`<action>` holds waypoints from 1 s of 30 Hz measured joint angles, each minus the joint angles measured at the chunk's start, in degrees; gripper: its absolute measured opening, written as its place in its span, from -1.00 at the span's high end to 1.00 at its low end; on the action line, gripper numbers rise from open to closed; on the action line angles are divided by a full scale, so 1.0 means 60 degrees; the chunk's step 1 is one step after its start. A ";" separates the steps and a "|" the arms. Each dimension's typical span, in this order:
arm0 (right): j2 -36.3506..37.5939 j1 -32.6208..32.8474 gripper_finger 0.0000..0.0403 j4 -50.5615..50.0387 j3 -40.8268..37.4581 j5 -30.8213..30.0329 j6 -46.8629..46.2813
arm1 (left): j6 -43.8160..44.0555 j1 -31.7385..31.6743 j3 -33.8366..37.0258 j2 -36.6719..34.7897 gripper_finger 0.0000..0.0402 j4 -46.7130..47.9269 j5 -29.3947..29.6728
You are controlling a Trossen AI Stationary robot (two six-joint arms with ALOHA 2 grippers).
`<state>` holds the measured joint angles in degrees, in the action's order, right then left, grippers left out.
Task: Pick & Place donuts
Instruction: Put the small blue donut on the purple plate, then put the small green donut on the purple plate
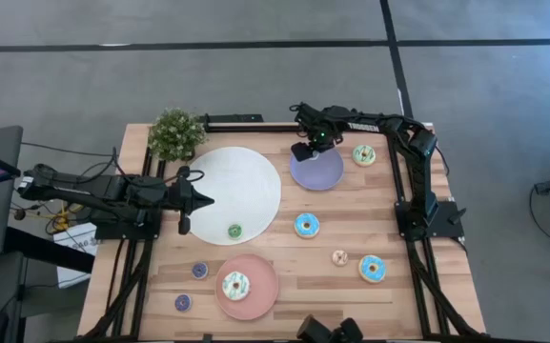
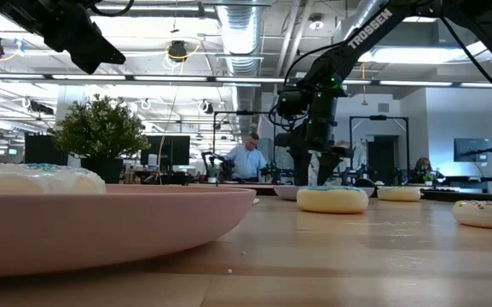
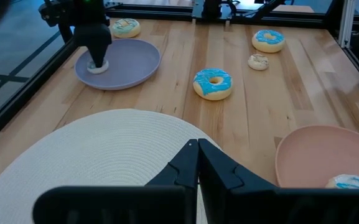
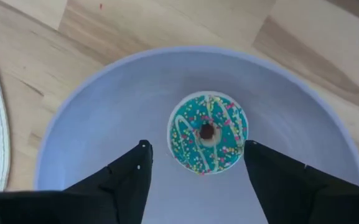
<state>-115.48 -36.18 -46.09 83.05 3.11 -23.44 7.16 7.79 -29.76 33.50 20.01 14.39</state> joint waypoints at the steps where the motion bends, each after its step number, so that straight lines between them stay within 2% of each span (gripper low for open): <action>1: 0.0000 -0.0003 -0.22 -0.0023 0.0000 0.0000 0.0001 | 0.0000 -0.0002 0.0000 0.0000 1.00 0.0000 0.0000; 9: 0.0745 -0.0004 -0.22 -0.0433 -0.0004 0.0029 0.0000 | 0.0000 0.0000 0.0000 0.0000 1.00 -0.0043 0.0000; 14: 0.1826 0.0148 -0.22 -0.1162 -0.0015 -0.0004 0.0015 | 0.0487 -0.0002 0.0000 0.0127 1.00 -0.0058 -0.0029; 17: 0.2633 0.0514 -0.22 -0.1356 -0.0334 -0.0002 -0.0018 | 0.0570 0.0004 0.0000 0.0347 0.95 -0.0033 0.0425; 20: 0.3599 0.1037 -0.22 -0.1373 -0.0979 0.0004 -0.0340 | 0.0940 0.0001 0.0000 0.0684 0.79 -0.0052 0.0937; 26: 0.5816 0.2404 -0.22 -0.1285 -0.2886 0.0004 -0.1463 | 0.1220 0.0000 0.0000 0.1331 0.32 -0.0379 0.1640; 30: 0.7324 0.3377 -0.22 -0.1147 -0.4225 -0.0050 -0.2509 | 0.0932 -0.0003 -0.0053 0.1664 0.11 -0.0780 0.1612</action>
<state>-71.54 -15.92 -52.98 57.70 2.82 -38.50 12.75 7.77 -30.07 43.48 15.33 24.07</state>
